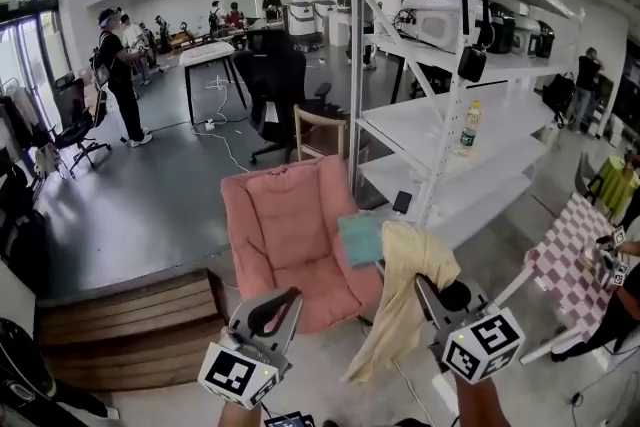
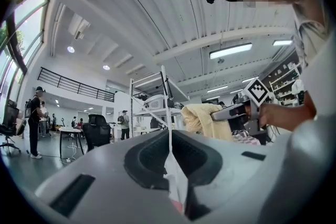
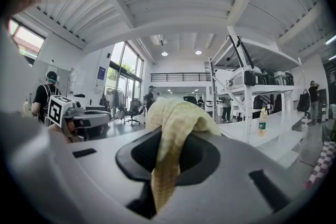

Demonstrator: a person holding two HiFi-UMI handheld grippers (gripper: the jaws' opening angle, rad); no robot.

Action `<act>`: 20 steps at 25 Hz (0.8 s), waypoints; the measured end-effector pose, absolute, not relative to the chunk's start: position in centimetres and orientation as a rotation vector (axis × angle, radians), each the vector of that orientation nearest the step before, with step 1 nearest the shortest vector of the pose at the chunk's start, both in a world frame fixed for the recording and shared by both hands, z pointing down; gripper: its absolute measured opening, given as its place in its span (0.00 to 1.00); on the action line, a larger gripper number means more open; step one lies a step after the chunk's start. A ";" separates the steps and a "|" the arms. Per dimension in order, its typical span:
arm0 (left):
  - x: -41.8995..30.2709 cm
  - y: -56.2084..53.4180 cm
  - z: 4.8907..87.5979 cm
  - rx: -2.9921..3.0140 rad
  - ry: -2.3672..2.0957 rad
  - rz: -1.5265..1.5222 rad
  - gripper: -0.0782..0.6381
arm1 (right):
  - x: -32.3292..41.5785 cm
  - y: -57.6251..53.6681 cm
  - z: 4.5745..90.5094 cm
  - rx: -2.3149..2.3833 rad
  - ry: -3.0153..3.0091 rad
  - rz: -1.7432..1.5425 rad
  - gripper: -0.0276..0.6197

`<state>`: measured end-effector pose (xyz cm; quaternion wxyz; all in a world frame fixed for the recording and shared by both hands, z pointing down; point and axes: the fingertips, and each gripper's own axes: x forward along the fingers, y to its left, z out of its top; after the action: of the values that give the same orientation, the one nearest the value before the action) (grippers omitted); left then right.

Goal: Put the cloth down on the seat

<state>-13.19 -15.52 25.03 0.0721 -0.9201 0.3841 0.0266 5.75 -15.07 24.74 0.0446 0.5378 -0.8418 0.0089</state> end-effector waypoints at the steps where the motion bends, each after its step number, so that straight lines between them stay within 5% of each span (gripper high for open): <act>1: -13.8 -15.9 24.9 -2.762 1.161 0.088 0.14 | 5.3 -15.6 24.6 1.640 -2.572 0.022 0.11; 20: -20.3 -25.2 26.1 -2.613 1.442 0.027 0.14 | 1.6 -29.7 25.1 1.458 -2.718 -0.011 0.11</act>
<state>-20.33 -25.20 26.15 0.0783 -0.8728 0.4816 0.0090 1.58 -29.66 25.06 0.0286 0.4724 -0.8809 -0.0036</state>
